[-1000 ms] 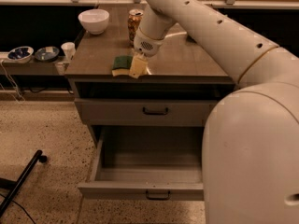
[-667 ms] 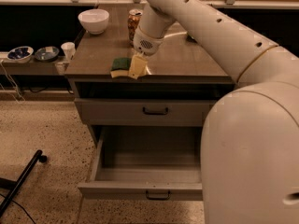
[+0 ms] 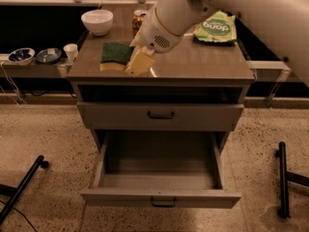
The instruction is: Place sponge into middle drawer
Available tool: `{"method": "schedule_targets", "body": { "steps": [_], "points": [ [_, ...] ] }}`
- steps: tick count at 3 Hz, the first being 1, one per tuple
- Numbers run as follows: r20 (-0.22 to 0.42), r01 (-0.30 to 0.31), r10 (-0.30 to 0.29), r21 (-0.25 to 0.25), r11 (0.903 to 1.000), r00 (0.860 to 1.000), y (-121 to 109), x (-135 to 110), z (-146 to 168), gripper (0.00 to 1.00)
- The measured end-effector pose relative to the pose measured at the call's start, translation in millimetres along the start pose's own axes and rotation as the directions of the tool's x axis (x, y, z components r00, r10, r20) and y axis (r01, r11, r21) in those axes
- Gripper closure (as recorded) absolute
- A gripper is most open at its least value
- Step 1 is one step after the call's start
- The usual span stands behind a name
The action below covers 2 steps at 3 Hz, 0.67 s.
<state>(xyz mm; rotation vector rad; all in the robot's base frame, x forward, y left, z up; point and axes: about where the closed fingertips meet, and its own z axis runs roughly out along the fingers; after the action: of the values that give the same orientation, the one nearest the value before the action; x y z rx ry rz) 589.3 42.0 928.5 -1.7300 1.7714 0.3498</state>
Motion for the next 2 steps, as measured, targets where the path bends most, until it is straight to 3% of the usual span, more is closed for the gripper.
{"method": "schedule_targets", "body": {
  "steps": [1, 2],
  "points": [
    [0.031, -0.007, 0.006, 0.026, 0.9996, 1.0, 23.2, 13.6, -4.2, 1.0],
    [-0.001, -0.029, 0.029, 0.039, 0.9988, 1.0, 21.6, 17.5, 1.0, 1.0]
  ]
}}
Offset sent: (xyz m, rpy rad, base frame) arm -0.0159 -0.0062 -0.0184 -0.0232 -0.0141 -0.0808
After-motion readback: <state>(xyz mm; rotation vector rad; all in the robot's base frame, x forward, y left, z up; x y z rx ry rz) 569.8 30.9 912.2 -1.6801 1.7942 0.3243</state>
